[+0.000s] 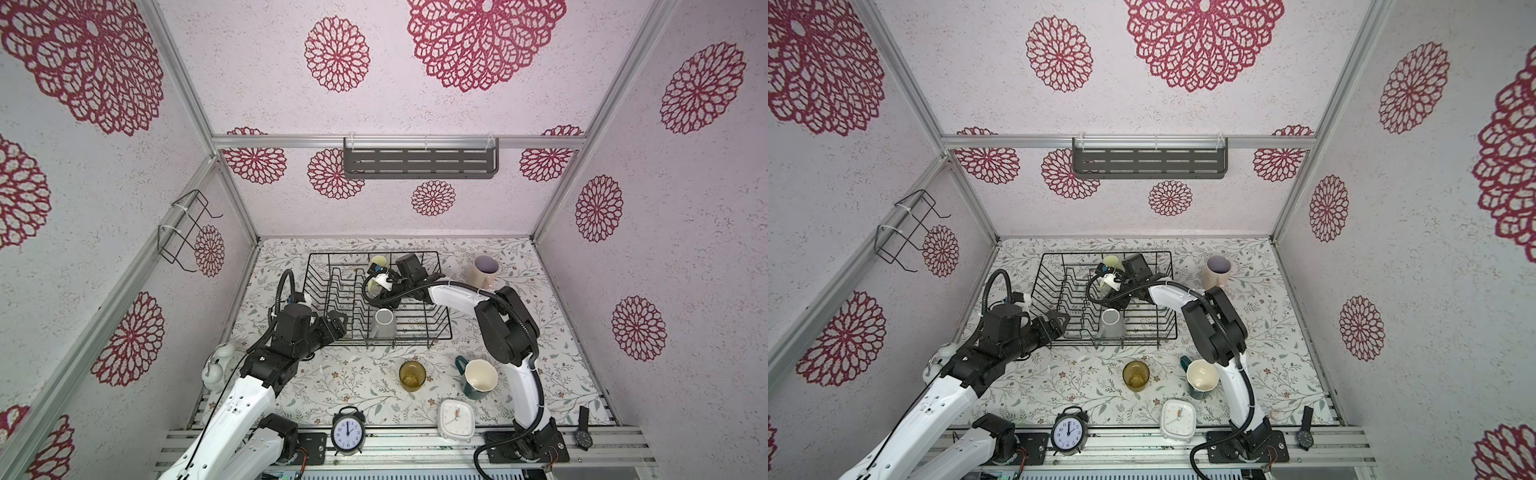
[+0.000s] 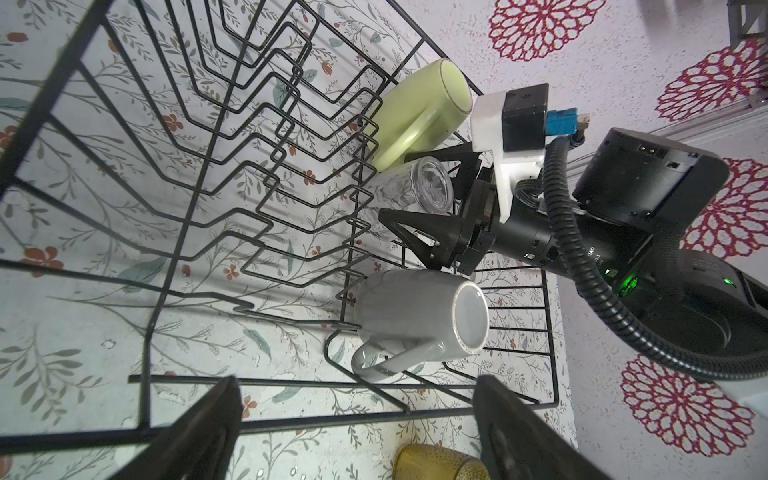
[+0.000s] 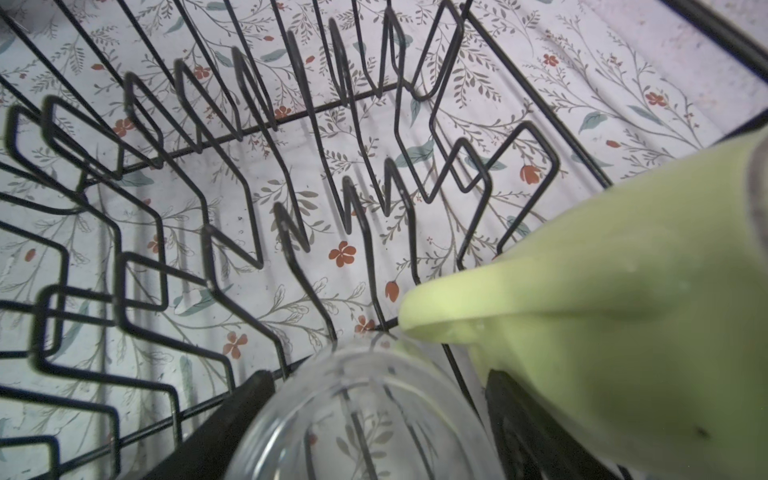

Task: Load cups into a dish rack
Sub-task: Place the cup upside down at the dish rack.

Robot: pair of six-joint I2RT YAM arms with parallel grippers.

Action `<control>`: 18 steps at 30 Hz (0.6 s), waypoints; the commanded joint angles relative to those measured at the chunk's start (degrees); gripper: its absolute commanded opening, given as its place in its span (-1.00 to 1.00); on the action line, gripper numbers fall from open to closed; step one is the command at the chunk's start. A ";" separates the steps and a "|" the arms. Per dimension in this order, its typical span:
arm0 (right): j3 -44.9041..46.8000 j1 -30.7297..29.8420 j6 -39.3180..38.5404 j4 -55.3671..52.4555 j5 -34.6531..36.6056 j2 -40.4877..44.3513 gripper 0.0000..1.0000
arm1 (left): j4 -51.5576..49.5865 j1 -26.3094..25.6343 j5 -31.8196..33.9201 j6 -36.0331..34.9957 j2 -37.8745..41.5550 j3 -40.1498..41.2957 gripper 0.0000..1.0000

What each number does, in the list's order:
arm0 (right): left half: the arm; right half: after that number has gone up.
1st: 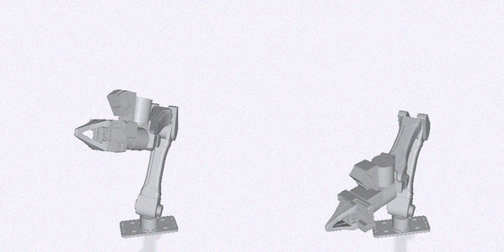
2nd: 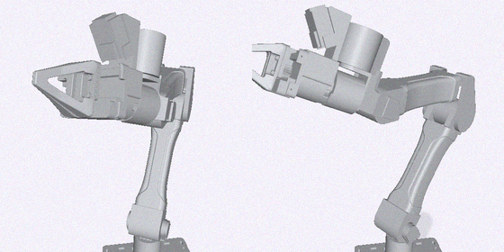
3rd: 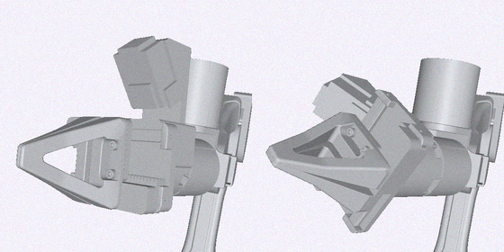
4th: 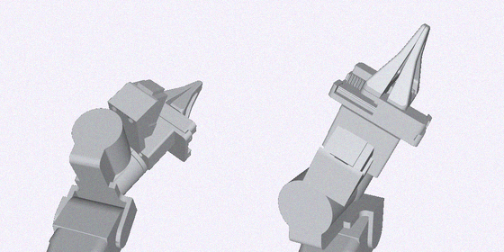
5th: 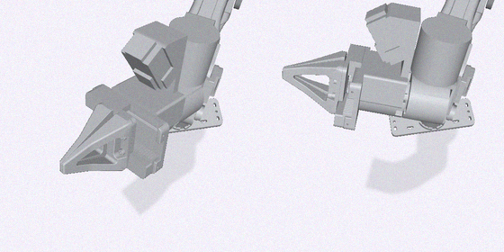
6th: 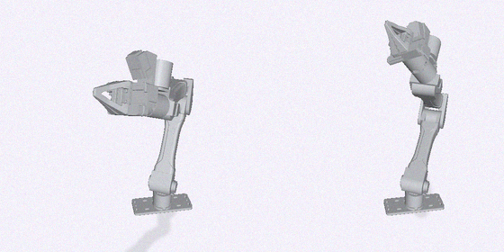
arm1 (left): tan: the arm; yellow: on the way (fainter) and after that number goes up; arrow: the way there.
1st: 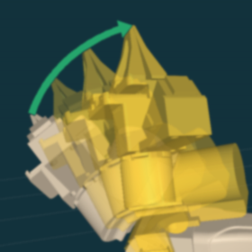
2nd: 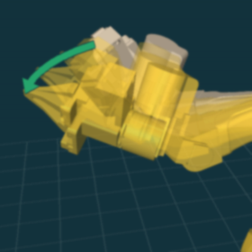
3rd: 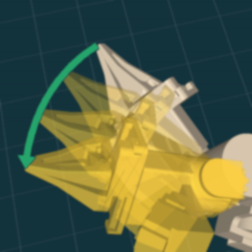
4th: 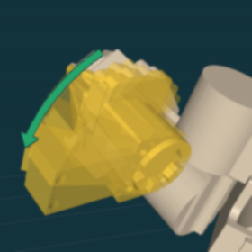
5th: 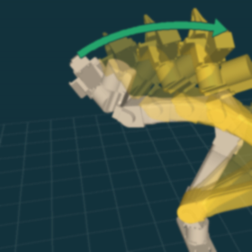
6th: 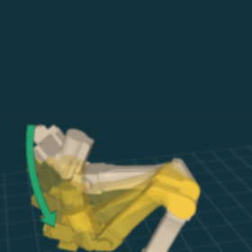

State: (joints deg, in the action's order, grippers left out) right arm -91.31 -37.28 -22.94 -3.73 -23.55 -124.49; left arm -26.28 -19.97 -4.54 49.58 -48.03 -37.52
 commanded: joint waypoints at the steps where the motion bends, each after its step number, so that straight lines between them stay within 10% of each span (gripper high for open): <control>1: -0.10 0.37 -0.19 -0.63 0.61 2.31 0.66 | 1.60 0.60 -0.25 0.60 0.13 0.60 0.82; 18: -0.46 2.69 4.89 -0.22 -2.99 5.69 0.68 | 2.31 0.67 -0.48 1.13 0.39 1.31 0.81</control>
State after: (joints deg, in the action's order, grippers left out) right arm -91.29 -35.73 -19.88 -4.49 -24.49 -123.26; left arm -25.54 -19.97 -5.04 50.19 -48.03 -36.69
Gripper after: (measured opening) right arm 0.839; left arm 0.906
